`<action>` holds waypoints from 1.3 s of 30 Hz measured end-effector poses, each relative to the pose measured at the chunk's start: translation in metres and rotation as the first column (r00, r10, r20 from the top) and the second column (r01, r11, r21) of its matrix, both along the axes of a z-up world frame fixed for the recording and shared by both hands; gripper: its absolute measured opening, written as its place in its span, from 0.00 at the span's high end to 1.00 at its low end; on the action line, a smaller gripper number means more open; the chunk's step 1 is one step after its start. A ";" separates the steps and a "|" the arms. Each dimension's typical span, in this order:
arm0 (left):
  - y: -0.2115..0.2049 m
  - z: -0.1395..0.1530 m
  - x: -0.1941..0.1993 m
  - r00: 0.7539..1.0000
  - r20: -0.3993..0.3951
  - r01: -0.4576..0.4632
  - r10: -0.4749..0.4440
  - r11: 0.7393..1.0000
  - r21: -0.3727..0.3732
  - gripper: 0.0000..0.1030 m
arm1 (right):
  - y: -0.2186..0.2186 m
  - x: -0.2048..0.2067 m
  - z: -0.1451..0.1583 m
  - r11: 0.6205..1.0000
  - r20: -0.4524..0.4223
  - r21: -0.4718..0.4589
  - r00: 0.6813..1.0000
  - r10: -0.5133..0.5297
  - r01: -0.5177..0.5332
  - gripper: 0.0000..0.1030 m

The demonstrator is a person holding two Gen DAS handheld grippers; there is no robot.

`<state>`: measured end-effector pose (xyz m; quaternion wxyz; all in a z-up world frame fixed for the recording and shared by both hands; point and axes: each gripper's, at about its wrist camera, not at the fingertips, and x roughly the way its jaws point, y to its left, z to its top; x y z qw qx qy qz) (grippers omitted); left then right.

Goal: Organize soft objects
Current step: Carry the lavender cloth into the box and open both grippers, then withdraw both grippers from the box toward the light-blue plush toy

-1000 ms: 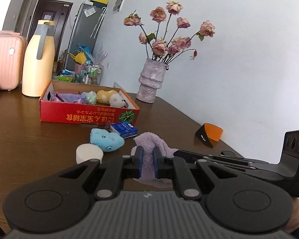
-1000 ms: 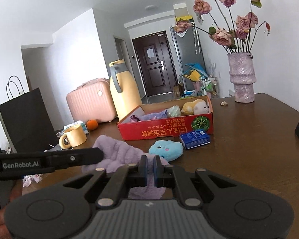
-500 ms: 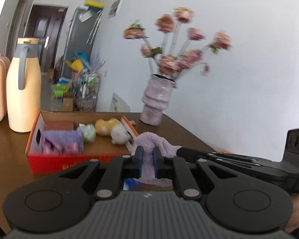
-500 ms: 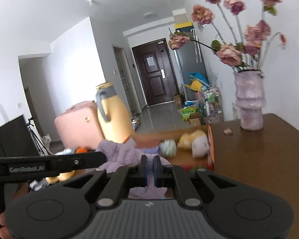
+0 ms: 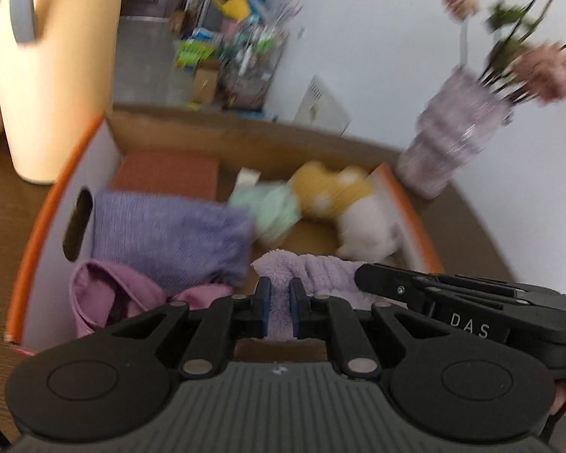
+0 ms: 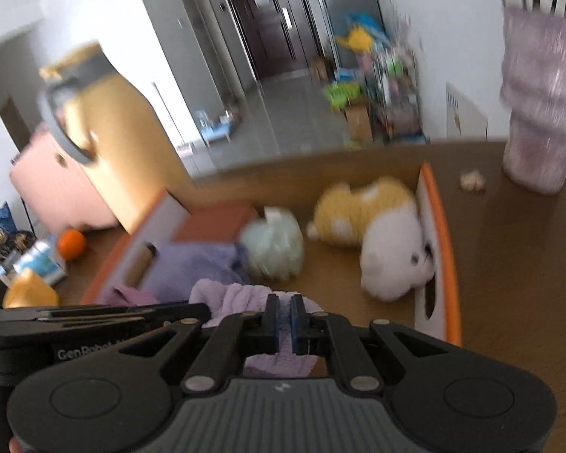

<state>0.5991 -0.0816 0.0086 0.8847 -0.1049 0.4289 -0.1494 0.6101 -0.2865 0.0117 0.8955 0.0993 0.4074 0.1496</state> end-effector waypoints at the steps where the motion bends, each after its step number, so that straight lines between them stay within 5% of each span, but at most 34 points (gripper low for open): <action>1: -0.001 -0.008 0.003 1.000 -0.009 0.003 -0.003 1.000 0.026 0.89 | 0.002 0.004 -0.009 1.000 -0.025 -0.001 1.000 0.005 -0.005 0.95; 9: -0.007 -0.024 0.005 0.999 0.001 0.047 -0.047 0.992 0.119 0.82 | 0.011 0.013 -0.031 0.999 -0.070 -0.042 0.997 -0.011 0.008 0.83; 18: 0.007 0.058 -0.057 0.980 0.188 0.035 -0.061 0.990 0.137 0.67 | -0.018 -0.046 0.050 0.995 0.109 -0.075 0.993 -0.051 0.059 0.72; 23: 0.023 0.105 -0.127 0.934 0.353 -0.012 -0.045 0.987 0.160 0.58 | -0.034 -0.120 0.101 0.990 0.280 -0.107 0.958 -0.062 0.095 0.60; 29: 0.041 0.110 -0.226 0.840 0.543 -0.107 -0.001 0.980 0.168 0.38 | -0.037 -0.223 0.121 0.973 0.516 -0.178 0.856 -0.036 0.148 0.47; 35: 0.044 0.093 -0.301 0.780 0.626 -0.166 0.001 0.965 0.205 0.31 | -0.028 -0.289 0.100 0.972 0.550 -0.171 0.834 -0.045 0.164 0.45; 39: 0.053 0.066 -0.352 0.792 0.610 -0.168 0.015 0.966 0.195 0.29 | -0.024 -0.335 0.065 0.983 0.523 -0.103 0.849 -0.077 0.153 0.43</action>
